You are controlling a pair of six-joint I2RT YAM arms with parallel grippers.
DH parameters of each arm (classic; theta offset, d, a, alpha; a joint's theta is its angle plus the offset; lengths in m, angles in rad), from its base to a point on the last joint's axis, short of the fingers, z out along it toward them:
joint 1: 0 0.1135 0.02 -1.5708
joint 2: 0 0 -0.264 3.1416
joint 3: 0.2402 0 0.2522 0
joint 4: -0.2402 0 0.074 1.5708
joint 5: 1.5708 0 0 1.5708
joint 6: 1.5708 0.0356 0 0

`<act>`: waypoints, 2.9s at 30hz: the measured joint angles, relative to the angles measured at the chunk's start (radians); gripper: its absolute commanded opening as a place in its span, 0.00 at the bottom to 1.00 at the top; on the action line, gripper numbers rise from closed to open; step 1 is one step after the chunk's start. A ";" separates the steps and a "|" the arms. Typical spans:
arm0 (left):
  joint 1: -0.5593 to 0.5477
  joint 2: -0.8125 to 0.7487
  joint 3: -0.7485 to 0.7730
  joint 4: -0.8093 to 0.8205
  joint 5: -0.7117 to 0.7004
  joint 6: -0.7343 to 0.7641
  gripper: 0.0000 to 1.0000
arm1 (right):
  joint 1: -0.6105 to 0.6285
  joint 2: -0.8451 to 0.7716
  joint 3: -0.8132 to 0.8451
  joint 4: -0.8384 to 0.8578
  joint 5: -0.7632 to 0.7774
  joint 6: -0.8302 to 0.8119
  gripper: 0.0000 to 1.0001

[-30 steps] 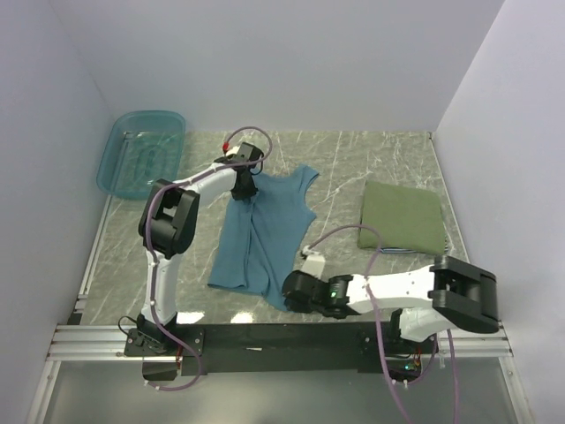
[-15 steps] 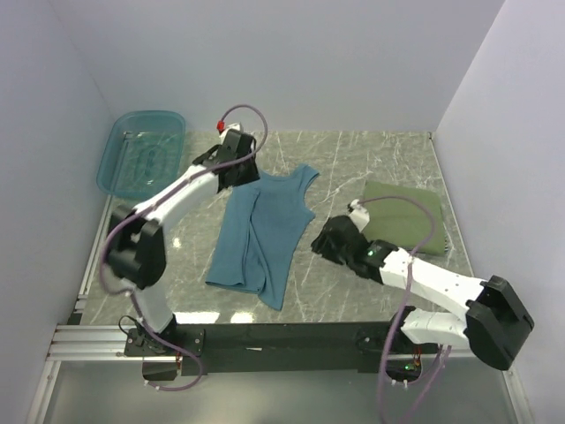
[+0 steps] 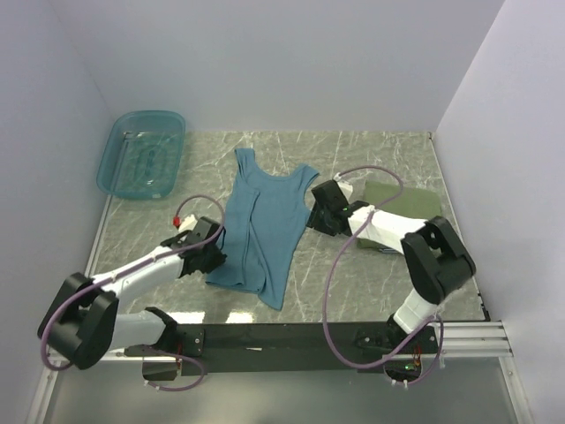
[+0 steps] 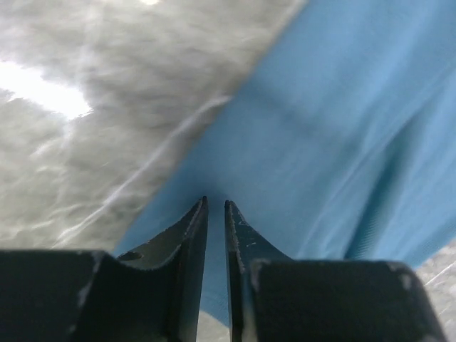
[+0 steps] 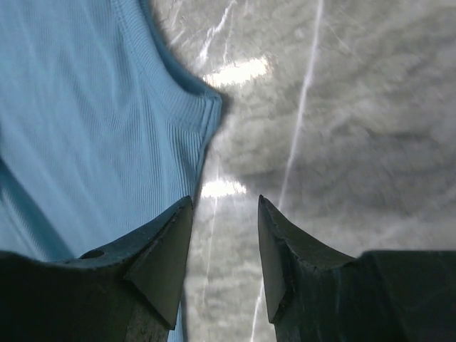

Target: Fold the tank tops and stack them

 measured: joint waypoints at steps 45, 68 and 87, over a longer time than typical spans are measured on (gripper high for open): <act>-0.507 -0.017 0.162 0.030 -0.055 0.093 0.46 | -0.153 0.268 0.248 -0.017 -0.013 -0.142 0.36; -0.826 0.636 0.630 -0.086 -0.294 0.041 0.41 | -0.312 -0.032 0.132 -0.022 -0.148 -0.154 0.40; -0.842 0.512 0.487 -0.034 -0.265 0.011 0.01 | -0.239 0.103 0.088 0.051 -0.216 -0.163 0.41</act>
